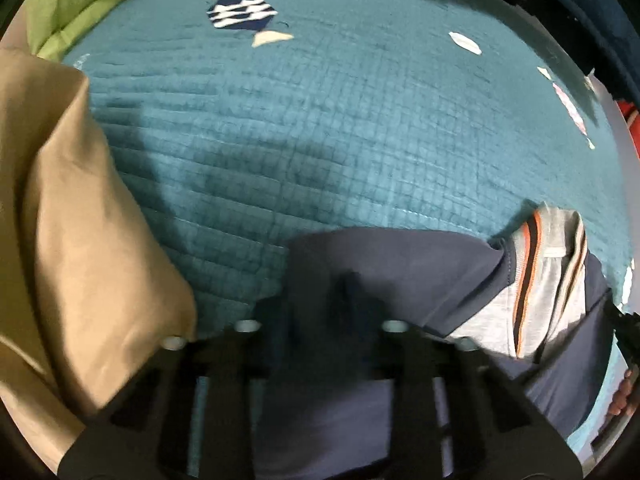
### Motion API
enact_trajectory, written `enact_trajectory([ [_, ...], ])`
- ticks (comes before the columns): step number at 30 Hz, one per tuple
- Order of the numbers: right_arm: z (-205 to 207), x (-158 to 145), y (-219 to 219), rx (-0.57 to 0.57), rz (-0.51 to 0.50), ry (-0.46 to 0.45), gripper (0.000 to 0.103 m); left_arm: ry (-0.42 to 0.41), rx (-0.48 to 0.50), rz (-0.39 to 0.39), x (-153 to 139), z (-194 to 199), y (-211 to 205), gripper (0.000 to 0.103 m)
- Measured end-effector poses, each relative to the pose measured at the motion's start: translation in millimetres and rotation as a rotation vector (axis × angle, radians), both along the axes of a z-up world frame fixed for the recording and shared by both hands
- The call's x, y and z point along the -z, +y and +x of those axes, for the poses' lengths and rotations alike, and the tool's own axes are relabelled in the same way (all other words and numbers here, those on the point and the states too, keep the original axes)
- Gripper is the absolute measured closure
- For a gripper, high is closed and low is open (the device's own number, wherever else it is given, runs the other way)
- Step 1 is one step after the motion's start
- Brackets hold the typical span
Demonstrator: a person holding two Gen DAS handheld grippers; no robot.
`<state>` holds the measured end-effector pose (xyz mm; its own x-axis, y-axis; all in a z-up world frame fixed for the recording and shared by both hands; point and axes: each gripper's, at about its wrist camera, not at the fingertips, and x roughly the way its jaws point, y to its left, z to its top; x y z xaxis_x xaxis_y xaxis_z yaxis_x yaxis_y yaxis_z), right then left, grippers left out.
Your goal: Fold large clothes
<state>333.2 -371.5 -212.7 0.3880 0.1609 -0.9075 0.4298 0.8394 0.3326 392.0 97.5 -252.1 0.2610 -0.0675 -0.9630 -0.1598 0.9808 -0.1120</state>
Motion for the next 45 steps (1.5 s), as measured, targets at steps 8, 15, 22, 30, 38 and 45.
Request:
enact_trajectory([
  [8, -16.8, -28.1, 3.9, -0.003, -0.040, -0.077, 0.098, -0.070, 0.051, 0.041, -20.2, -16.4, -2.9, 0.098],
  [15, -34.0, -54.5, 9.3, -0.008, -0.035, -0.137, 0.098, -0.141, 0.102, 0.050, -58.7, -34.5, -13.5, 0.098],
  [22, -66.3, -93.9, 21.7, -0.023, -0.054, -0.222, 0.098, -0.197, 0.117, 0.025, -91.9, -52.0, -15.4, 0.098],
  [30, -121.1, -138.2, 23.5, -0.018, -0.048, -0.325, 0.098, -0.293, 0.155, 0.007, -139.8, -101.7, -11.1, 0.098],
  [38, -185.3, -169.6, 21.7, 0.002, -0.040, -0.411, 0.098, -0.379, 0.190, 0.016, -174.6, -156.8, -7.1, 0.097],
  [45, -240.6, -180.8, 22.1, 0.016, -0.032, -0.477, 0.098, -0.458, 0.241, 0.032, -191.5, -212.8, -1.8, 0.097],
])
